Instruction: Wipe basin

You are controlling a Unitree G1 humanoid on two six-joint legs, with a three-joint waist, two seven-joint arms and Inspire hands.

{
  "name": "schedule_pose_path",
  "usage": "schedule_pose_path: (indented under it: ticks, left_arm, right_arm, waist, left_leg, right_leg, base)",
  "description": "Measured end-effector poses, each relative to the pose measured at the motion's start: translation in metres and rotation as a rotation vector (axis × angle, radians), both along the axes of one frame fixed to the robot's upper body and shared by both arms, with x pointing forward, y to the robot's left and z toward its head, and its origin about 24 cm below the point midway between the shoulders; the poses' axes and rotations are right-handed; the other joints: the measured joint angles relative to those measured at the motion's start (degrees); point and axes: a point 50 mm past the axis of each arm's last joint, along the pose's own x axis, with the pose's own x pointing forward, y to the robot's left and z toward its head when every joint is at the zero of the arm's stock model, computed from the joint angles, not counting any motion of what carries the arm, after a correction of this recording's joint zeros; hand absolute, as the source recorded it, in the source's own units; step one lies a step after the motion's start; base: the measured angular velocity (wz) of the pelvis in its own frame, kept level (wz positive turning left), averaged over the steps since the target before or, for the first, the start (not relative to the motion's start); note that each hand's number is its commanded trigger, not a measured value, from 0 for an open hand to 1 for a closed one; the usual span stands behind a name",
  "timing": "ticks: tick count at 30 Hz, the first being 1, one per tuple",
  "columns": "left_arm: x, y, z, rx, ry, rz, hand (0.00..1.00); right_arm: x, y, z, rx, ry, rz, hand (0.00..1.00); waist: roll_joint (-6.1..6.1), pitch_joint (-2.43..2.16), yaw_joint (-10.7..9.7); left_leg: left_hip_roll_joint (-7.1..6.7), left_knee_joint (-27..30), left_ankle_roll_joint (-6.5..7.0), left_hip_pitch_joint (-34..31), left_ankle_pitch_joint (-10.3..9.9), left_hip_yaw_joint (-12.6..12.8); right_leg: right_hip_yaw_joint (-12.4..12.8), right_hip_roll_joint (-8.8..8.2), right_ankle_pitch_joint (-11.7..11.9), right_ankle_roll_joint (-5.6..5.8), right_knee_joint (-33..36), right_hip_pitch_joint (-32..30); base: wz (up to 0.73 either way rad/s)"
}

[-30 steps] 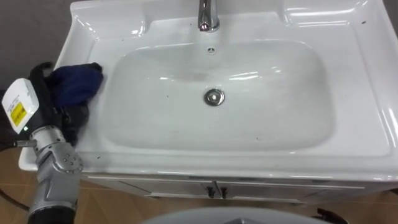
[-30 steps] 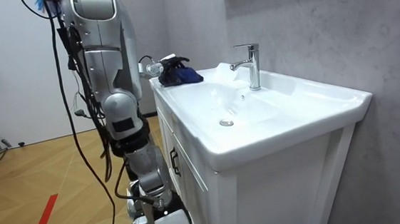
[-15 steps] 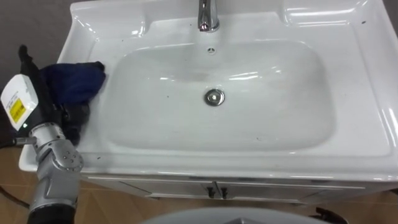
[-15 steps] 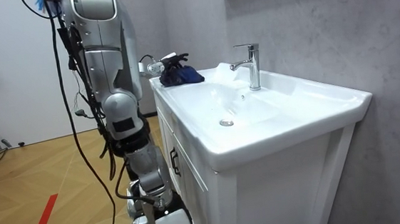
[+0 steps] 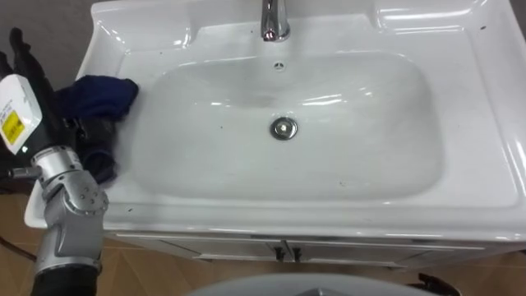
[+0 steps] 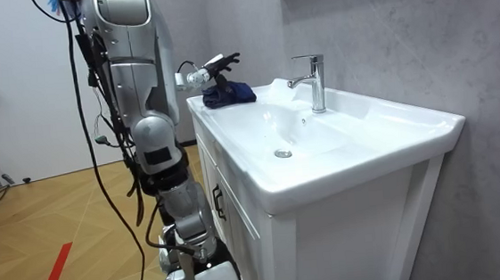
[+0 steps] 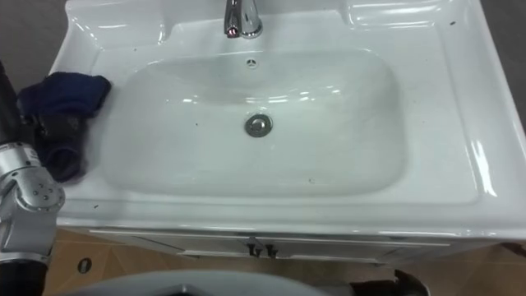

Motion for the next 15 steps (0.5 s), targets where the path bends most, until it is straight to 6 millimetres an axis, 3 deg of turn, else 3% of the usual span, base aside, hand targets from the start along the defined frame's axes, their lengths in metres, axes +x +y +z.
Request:
schedule_pose_path:
  ticks: [7,15]
  left_arm:
    - [0.0048,-0.0021,0.0081,-0.001,-0.039,-0.010,0.00]
    - [0.0046,0.0049,0.0068,-0.290,-0.150,0.061,0.00]
  right_arm:
    - [0.0005,-0.0002,0.0002,-0.003,-0.002,0.004,0.00]
    - [0.0026,-0.0005,0.0007,0.000,-0.009,0.005,0.00]
  waist:
    - [0.30,-0.04,-0.34]
    - [0.64,-0.13,0.01]
  left_leg:
    - [-0.01,0.03,0.00,-0.18,0.00,-0.03]
    - [-0.02,0.10,0.00,0.05,0.00,-0.03]
  right_leg:
    - [-0.11,-0.01,-0.01,0.02,0.01,-0.06]
    - [0.02,-0.07,-0.01,0.02,0.26,-0.02]
  base:
    - [0.01]
    - [-0.01]
